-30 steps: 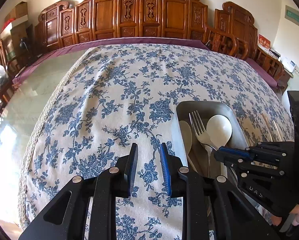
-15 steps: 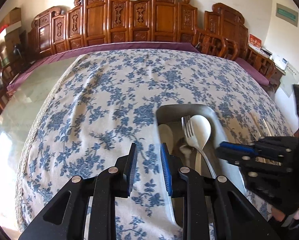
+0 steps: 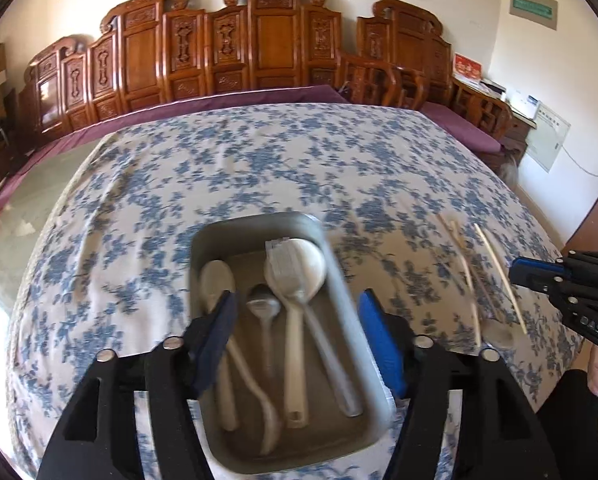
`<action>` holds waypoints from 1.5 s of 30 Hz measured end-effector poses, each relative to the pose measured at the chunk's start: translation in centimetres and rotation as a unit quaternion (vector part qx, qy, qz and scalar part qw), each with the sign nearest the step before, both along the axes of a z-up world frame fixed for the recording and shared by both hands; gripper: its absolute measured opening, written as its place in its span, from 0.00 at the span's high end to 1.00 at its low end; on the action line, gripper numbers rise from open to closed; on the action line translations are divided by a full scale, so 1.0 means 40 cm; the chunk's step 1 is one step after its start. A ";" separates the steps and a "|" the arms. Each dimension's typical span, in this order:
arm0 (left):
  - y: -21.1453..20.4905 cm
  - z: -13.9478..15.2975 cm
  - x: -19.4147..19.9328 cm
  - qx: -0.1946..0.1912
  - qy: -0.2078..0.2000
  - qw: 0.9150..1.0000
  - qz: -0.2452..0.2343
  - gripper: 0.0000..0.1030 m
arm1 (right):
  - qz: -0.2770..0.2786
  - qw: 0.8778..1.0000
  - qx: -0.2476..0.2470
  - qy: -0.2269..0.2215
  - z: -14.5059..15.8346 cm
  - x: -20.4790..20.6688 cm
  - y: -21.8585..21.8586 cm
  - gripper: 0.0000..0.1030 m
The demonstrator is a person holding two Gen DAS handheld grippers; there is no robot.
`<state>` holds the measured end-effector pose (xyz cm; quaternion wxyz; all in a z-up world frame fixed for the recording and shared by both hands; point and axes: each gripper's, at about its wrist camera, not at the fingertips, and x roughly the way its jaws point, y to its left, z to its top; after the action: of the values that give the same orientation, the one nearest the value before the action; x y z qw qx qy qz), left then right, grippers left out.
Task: Organize utensils
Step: 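Grasp the smiley-face metal spoon by its handle with the right tool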
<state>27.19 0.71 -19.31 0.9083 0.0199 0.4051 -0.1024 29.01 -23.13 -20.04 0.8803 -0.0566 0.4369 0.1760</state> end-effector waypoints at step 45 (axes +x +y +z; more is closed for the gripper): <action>-0.122 -0.052 -0.028 0.006 0.019 0.999 -0.050 0.31 | 0.026 0.991 -0.089 0.092 -0.184 0.096 0.057 0.84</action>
<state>26.07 -4.18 -21.40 0.8940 0.0434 0.4214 -0.1460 32.87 -20.83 -27.41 0.8229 -0.1292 0.5285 0.1639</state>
